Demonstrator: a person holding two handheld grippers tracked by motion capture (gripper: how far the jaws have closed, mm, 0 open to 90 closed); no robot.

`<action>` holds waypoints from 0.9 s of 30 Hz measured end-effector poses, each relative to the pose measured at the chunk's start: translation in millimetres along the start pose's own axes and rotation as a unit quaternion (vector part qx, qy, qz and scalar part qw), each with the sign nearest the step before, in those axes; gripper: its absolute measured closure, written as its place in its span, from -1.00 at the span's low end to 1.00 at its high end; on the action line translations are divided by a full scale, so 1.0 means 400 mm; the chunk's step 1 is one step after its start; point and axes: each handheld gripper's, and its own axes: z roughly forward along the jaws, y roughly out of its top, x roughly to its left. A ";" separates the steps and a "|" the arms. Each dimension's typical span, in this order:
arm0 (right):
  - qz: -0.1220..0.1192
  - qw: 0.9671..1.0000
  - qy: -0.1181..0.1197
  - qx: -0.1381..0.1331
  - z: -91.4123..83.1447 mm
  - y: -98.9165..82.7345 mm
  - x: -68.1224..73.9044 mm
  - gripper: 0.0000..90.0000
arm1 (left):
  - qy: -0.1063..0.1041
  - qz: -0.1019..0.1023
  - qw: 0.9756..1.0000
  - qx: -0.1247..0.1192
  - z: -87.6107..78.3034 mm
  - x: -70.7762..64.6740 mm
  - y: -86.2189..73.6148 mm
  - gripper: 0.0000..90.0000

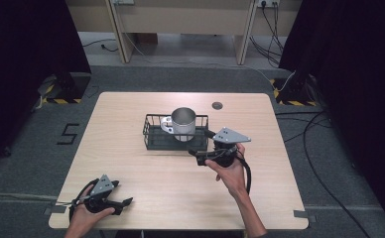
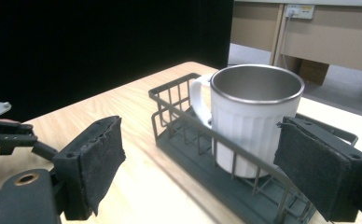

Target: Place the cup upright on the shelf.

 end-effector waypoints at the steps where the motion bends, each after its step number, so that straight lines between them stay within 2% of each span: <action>1: 0.000 1.000 0.001 0.000 -0.002 -0.003 0.001 -0.67 | 0.000 0.000 1.000 0.000 0.000 0.000 0.000 -0.67; 15: -0.011 1.000 -0.003 0.018 -0.050 -0.073 0.020 -0.67 | 0.000 0.000 1.000 0.000 0.000 0.000 0.000 -0.67; 19: -0.009 1.000 -0.001 0.020 -0.063 -0.092 0.026 -0.67 | 0.000 0.000 1.000 0.000 0.000 0.000 0.000 -0.67; 27: 0.010 1.000 -0.008 0.024 -0.087 -0.151 0.036 -0.67 | 0.000 0.000 1.000 0.000 0.000 0.000 0.000 -0.67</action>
